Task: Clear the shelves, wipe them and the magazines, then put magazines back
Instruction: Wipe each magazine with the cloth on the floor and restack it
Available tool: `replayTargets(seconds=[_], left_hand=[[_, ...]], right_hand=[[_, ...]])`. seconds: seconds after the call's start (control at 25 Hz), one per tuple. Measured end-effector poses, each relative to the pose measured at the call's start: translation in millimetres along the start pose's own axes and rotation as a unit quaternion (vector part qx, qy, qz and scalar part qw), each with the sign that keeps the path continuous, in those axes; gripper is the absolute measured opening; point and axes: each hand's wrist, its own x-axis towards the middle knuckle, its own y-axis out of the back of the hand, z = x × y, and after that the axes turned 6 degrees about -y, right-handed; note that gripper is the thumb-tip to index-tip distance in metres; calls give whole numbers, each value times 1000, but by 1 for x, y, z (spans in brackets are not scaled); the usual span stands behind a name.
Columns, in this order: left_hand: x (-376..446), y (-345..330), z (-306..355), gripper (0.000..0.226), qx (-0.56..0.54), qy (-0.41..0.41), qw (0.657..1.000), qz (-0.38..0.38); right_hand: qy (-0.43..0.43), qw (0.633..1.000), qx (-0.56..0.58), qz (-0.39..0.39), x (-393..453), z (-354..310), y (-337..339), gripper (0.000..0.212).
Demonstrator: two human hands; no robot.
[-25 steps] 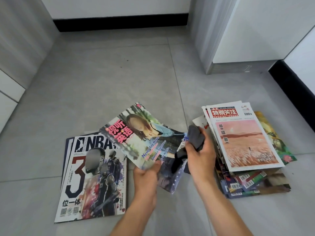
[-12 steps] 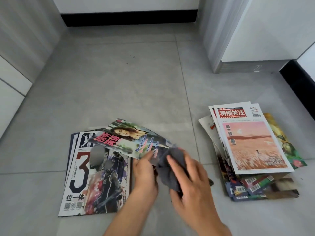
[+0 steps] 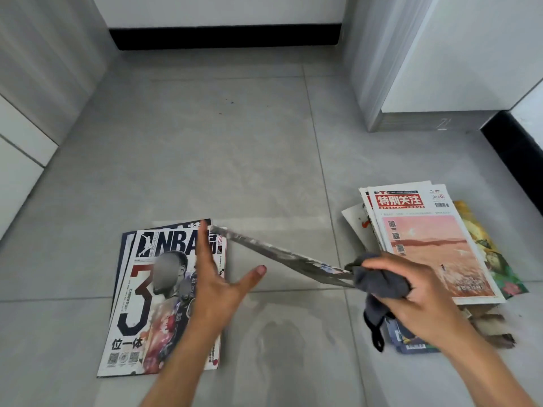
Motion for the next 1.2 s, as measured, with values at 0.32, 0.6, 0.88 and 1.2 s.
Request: replayTargets(seconds=[0.32, 0.6, 0.88, 1.2], left_hand=[[10, -3, 26, 2, 125, -165, 957, -202], [14, 2, 40, 26, 48, -171, 972, -156], [29, 19, 44, 13, 95, -33, 968, -231], [5, 5, -27, 19, -163, 241, 955, -56]], right_hand=[[15, 952, -305, -19, 11, -30, -3, 59], [98, 966, -241, 7, 10, -26, -38, 54], [-86, 994, -45, 57, -10, 12, -23, 45], [-383, 896, 220, 55, -8, 40, -38, 43]])
